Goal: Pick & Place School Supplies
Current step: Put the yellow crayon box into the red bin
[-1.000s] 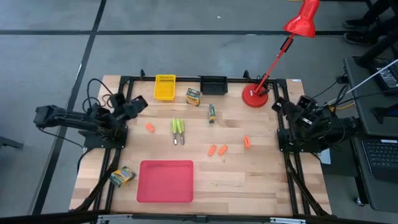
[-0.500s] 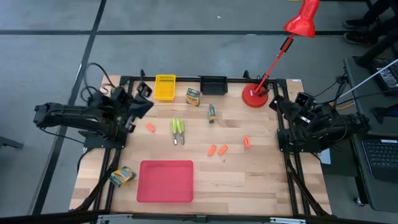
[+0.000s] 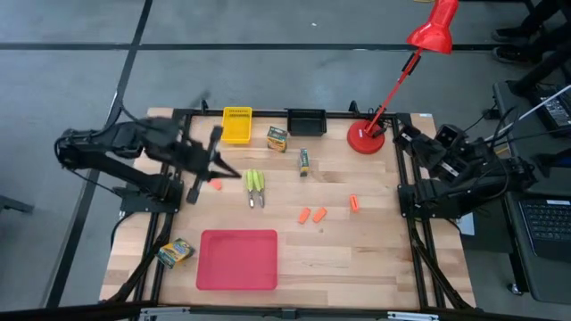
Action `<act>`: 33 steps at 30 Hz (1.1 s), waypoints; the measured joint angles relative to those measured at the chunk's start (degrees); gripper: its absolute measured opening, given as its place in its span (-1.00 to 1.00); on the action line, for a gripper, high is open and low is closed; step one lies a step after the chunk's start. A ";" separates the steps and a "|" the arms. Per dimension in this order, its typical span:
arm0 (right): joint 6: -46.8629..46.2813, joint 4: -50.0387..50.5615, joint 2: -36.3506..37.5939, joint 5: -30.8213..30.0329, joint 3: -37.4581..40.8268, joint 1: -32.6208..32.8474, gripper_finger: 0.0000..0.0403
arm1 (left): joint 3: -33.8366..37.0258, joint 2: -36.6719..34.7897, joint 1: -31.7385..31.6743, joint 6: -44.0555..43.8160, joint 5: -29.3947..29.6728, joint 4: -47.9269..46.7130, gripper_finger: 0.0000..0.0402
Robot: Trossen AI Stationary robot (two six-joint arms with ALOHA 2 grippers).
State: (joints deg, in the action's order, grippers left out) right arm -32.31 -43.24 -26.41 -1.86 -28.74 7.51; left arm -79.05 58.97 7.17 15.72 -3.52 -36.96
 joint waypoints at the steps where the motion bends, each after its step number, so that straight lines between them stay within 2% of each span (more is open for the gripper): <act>1: 0.02 0.01 -0.35 0.39 -0.45 0.00 -0.76 | -1.76 1.14 1.35 0.50 1.34 -4.70 -0.97; 4: 0.21 0.00 -1.37 0.42 -1.35 0.00 -0.76 | -5.54 4.11 4.40 -1.01 5.23 -18.02 -0.99; 7: 0.13 0.01 -2.53 0.41 -1.63 0.00 -0.76 | -6.40 6.36 6.42 -5.44 6.48 -26.51 -0.98; 10: -0.37 0.03 -3.38 0.38 -1.63 0.00 -0.76 | -6.51 8.93 9.64 -7.06 4.92 -36.10 -0.95; 13: -1.31 -0.02 -4.12 -0.48 -1.63 0.00 -0.76 | -6.48 13.06 15.53 -6.37 1.09 -48.38 -0.93; 15: -1.48 -0.59 -4.53 -0.55 -1.63 0.00 -0.76 | -6.40 15.80 20.19 -6.00 1.02 -53.78 -0.93; 19: -1.58 -3.09 -5.32 -0.74 -1.65 0.00 -0.76 | -6.34 18.96 28.79 -6.09 0.99 -50.76 -0.97; 22: -1.58 -4.39 -5.68 -1.06 -1.63 0.00 -0.76 | -6.39 21.53 34.58 -8.97 1.98 -51.85 -0.99; 28: -1.52 -4.79 -5.71 -1.92 -1.63 0.00 -0.76 | -6.38 24.95 45.21 -20.33 1.95 -51.96 -0.98; 33: -0.63 -4.92 -5.73 -2.22 -1.64 0.00 -0.76 | -6.37 26.96 51.58 -31.37 1.73 -49.68 -0.96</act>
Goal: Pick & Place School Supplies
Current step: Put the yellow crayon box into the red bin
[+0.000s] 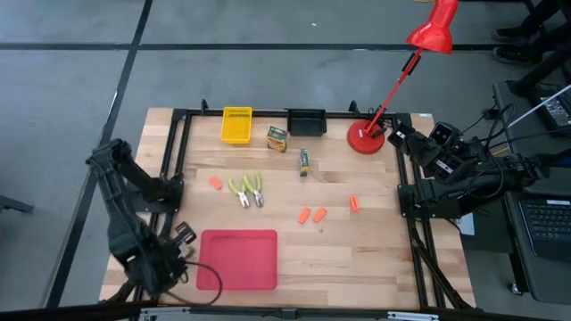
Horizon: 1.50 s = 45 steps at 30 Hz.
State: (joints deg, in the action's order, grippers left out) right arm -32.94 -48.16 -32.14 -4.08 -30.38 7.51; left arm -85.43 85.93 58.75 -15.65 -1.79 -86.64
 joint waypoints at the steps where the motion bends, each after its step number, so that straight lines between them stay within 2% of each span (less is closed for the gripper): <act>1: 0.24 -0.07 0.01 0.01 0.01 0.00 -0.76 | 0.00 0.35 0.65 -1.89 -0.45 -0.07 -0.94; 6: 0.91 -0.30 0.02 0.05 0.01 0.00 -0.76 | 0.00 0.94 1.26 -15.04 -4.77 0.52 -0.75; 12: 1.91 -0.26 0.00 0.46 0.01 0.39 -0.76 | 0.00 0.64 3.53 -30.82 -9.25 10.02 -0.49; 18: 2.11 -0.24 -0.70 0.50 0.01 2.61 -0.76 | 0.00 3.20 4.69 -43.93 -2.05 12.73 -0.34; 21: 1.31 -0.25 -0.83 1.00 0.01 3.78 -0.76 | 0.00 5.60 4.81 -44.80 -0.63 12.71 -0.27; 26: 1.01 -0.31 -0.83 2.07 0.01 5.88 -0.76 | 0.00 10.68 8.26 -44.57 5.15 9.49 -0.19; 32: 1.89 -1.15 -0.83 0.18 0.01 7.32 -0.76 | 0.04 14.96 11.55 -48.61 5.87 2.26 -0.17; 40: 4.22 -1.43 -1.06 1.70 -3.54 7.58 -0.76 | 0.04 15.17 12.40 -53.20 5.16 3.13 -0.17; 45: 6.76 4.13 -1.36 3.03 -7.62 7.58 -0.76 | 0.38 15.15 12.52 -53.98 5.74 4.47 -0.17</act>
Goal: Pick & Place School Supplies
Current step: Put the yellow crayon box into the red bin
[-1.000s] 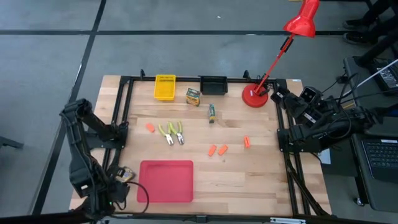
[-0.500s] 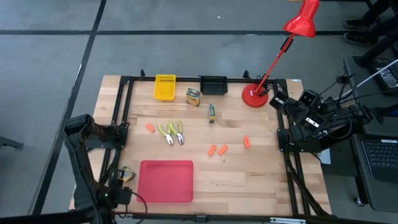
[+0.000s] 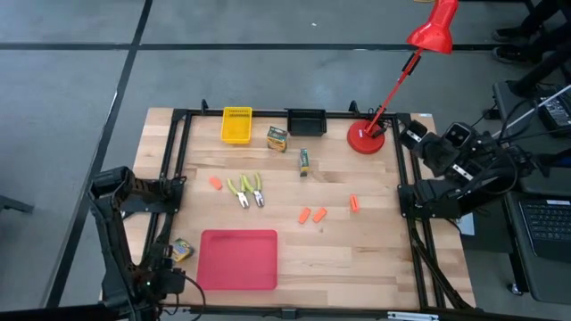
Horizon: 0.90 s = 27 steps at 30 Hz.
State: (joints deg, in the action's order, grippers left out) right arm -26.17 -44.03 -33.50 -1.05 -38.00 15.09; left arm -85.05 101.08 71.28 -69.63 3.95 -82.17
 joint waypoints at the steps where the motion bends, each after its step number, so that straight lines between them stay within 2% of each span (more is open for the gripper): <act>1: 0.23 1.39 -0.16 0.35 -0.90 0.00 -0.76 | 0.40 0.00 0.05 -0.19 -0.21 -0.03 -0.17; 4: 1.10 4.31 -0.85 0.74 -2.79 0.02 -0.76 | 2.12 0.00 0.10 -0.17 -1.37 0.74 -0.17; 15: 0.08 4.24 -2.87 2.61 -5.37 0.02 -0.76 | 6.90 0.00 -0.01 -1.32 -2.56 3.76 -0.21; 27: -0.38 4.03 -2.97 3.26 -5.42 0.02 -0.76 | 6.90 -0.04 -0.01 -4.77 -2.31 4.42 -0.64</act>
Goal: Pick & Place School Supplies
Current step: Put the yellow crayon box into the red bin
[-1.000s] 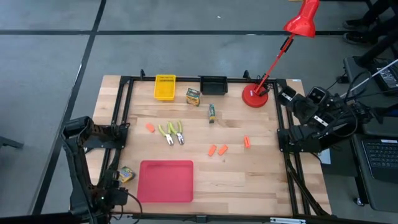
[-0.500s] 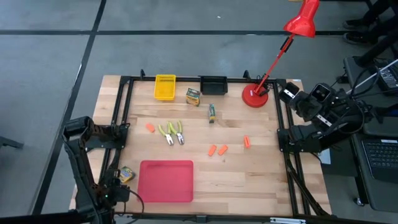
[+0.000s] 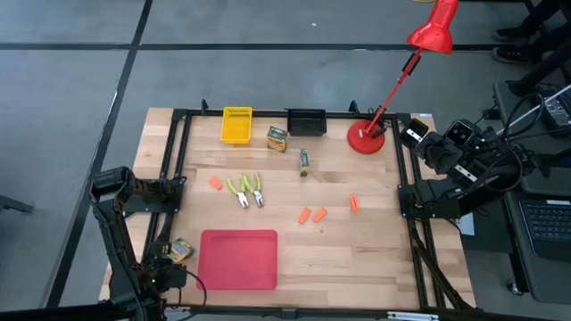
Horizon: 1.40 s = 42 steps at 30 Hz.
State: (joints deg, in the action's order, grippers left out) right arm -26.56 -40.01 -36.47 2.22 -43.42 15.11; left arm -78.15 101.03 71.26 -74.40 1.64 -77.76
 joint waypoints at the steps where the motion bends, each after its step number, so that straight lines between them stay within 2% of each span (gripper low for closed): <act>1: -0.02 -0.15 0.00 0.00 0.00 0.00 -0.76 | 0.00 0.00 0.00 -0.07 0.01 -0.02 -0.68; 9: -1.08 -0.28 0.00 0.22 0.00 0.00 -0.76 | 0.63 -0.02 0.00 -0.52 -0.05 -0.57 -0.97; 15: -1.51 -0.27 0.00 0.41 0.00 0.00 -0.76 | 1.46 0.00 -0.20 -2.69 -0.04 -0.39 -0.98; 19: -1.96 -0.29 0.00 0.42 0.00 0.00 -0.76 | 1.46 0.00 -1.25 -4.85 0.03 0.86 -0.93; 23: -1.90 -0.38 -0.39 0.42 0.00 0.00 -0.76 | 1.46 0.00 -3.48 -8.73 0.22 4.14 -0.79; 27: -1.43 -0.47 -0.46 0.39 0.02 0.00 -0.76 | 1.46 -0.15 -7.30 -10.54 0.24 7.19 -0.60; 30: -1.25 -1.53 -0.46 0.39 0.02 0.00 -0.76 | 1.46 -0.31 -11.19 -11.82 0.19 5.97 -0.55; 32: -1.15 -1.89 -0.44 0.39 0.02 0.00 -0.76 | 1.49 -0.44 -13.40 -11.84 0.07 3.67 -0.62; 36: -1.30 -2.86 -0.44 0.39 0.02 0.00 -0.76 | 1.49 -0.93 -16.64 -12.19 -0.40 -2.49 -0.93; 39: -1.50 -2.86 -0.44 0.39 0.02 0.29 -0.76 | 1.49 -1.25 -18.27 -12.73 -2.50 -7.36 -0.98; 42: -1.20 -3.08 -0.44 0.37 0.02 1.23 -0.76 | 1.55 -1.25 -19.02 -10.22 -5.01 -6.41 -0.99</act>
State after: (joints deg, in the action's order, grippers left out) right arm -27.76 -43.09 -36.91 2.59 -43.40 16.34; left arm -76.59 99.79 52.24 -84.62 -3.37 -84.17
